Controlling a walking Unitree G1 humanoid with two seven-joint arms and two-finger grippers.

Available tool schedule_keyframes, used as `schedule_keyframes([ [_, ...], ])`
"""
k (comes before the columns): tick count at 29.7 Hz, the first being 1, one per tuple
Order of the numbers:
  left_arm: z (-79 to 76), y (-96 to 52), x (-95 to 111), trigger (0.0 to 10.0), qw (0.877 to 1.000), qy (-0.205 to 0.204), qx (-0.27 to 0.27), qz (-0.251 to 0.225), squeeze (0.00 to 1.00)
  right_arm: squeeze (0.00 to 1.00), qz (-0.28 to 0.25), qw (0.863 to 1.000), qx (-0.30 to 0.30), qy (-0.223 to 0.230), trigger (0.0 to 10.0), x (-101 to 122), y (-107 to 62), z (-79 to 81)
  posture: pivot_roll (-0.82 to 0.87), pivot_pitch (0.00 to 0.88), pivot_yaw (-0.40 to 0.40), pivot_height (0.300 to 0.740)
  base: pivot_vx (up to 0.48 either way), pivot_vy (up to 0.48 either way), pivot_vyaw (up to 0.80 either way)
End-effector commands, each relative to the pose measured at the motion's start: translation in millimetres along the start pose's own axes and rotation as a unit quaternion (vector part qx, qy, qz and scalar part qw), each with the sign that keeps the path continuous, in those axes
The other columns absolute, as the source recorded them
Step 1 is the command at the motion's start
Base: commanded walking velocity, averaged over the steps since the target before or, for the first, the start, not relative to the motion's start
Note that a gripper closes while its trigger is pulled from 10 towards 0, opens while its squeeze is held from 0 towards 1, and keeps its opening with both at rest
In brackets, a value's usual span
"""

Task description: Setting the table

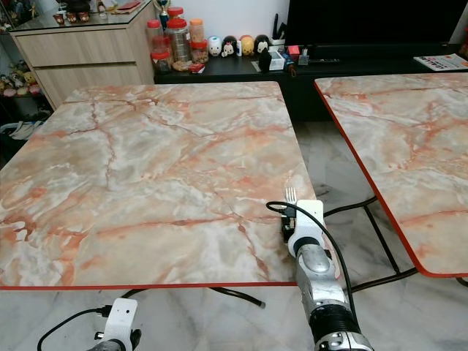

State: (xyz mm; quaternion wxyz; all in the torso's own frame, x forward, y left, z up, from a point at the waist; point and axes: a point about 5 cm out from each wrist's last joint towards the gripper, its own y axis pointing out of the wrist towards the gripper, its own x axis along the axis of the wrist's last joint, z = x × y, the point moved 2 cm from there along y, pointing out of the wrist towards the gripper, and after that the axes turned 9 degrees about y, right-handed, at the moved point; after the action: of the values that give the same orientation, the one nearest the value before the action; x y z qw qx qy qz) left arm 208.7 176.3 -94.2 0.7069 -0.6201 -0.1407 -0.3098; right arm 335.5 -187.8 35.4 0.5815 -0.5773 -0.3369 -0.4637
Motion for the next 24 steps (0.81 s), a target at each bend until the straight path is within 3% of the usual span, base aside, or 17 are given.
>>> schedule_keyframes([
  [1, 1.6, 0.0, -1.0, 10.0, 1.000, -0.003, 0.000, 0.004, 0.00, 0.00, 0.013, 1.000, -0.013, -0.003, 10.0, -2.2, 1.2, -4.8, -0.06, 0.000, 0.031, 0.740, 0.000, 0.000, 0.00],
  [3, 1.5, 0.1, -0.8, 10.0, 1.000, -0.002, 0.000, 0.004, 0.00, 0.00, 0.013, 1.000, -0.010, -0.003, 10.0, -2.3, 1.4, -3.8, -0.06, 0.000, 0.030, 0.740, 0.000, 0.000, 0.00],
  [4, 1.6, 0.1, -0.7, 10.0, 1.000, -0.002, 0.000, 0.004, 0.00, 0.00, 0.013, 1.000, -0.009, -0.002, 9.5, -2.2, 1.5, -3.6, -0.06, 0.000, 0.030, 0.740, 0.000, 0.000, 0.00],
  [5, 1.7, 0.1, -0.6, 10.0, 1.000, -0.002, 0.000, 0.004, 0.00, 0.00, 0.013, 1.000, -0.009, -0.002, 7.7, -2.2, 1.5, -3.3, -0.06, 0.000, 0.030, 0.740, 0.000, 0.000, 0.00],
  [6, 1.7, 0.2, -0.4, 10.0, 1.000, -0.002, 0.001, 0.004, 0.00, 0.00, 0.013, 1.000, -0.008, -0.002, 4.0, -2.0, 1.6, -3.1, -0.06, 0.000, 0.029, 0.740, 0.000, 0.000, 0.00],
  [7, 1.8, 0.2, -0.3, 10.0, 1.000, -0.002, 0.001, 0.004, 0.00, 0.00, 0.013, 1.000, -0.007, -0.002, 1.9, -1.8, 1.7, -3.0, -0.06, 0.000, 0.029, 0.740, 0.000, 0.000, 0.00],
  [9, 1.9, 0.3, 0.3, 10.0, 1.000, -0.003, 0.001, 0.003, 0.00, 0.00, 0.013, 1.000, -0.006, -0.002, 0.0, -1.7, 1.9, -2.1, -0.06, 0.000, 0.029, 0.740, 0.000, 0.000, 0.00],
  [24, 3.1, 0.7, 2.0, 10.0, 1.000, -0.003, 0.002, 0.003, 0.00, 0.00, 0.012, 1.000, -0.003, 0.001, 0.0, -1.0, 2.5, -0.5, -0.06, 0.000, 0.035, 0.740, 0.000, 0.000, 0.00],
])
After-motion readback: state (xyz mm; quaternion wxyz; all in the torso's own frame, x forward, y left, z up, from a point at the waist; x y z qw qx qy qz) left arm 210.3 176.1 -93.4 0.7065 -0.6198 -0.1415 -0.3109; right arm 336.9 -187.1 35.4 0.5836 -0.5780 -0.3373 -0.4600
